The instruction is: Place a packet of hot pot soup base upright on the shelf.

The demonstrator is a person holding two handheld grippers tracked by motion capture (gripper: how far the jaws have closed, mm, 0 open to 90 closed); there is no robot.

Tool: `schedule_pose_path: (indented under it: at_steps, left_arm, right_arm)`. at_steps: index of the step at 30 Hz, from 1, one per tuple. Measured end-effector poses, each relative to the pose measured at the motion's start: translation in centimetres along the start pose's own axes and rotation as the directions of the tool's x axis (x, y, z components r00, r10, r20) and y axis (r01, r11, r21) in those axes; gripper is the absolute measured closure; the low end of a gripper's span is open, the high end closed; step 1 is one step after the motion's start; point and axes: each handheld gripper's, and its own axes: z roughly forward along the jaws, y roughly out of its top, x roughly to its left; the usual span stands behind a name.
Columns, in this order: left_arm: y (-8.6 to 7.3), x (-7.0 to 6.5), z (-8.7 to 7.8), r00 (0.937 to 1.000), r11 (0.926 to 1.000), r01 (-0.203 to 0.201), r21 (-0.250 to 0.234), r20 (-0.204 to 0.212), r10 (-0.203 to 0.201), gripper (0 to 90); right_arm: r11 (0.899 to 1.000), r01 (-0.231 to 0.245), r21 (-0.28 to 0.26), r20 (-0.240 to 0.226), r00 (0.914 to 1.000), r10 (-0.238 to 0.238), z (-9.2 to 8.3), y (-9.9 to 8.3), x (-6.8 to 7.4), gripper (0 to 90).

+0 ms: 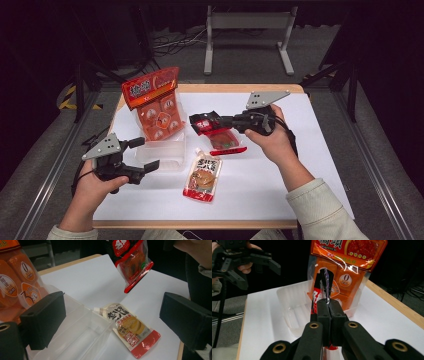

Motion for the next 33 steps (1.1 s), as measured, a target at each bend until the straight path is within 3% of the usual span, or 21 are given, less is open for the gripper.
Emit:
schedule_pose_path:
  at_steps: [14,33]
  left_arm:
    - [0.4,-0.4,1.2,0.9993,0.9995,0.030,0.005,0.020,-0.030,11.9]
    - [0.8,-1.2,3.0,0.9966,0.9997,0.016,-0.015,0.081,-0.015,15.8]
  right_arm:
    - [0.999,0.035,-0.032,-0.066,0.9972,-0.037,0.6,0.6,2.3,89.4]
    - [0.996,0.048,-0.075,-0.151,0.9868,-0.059,2.8,0.9,4.7,89.4]
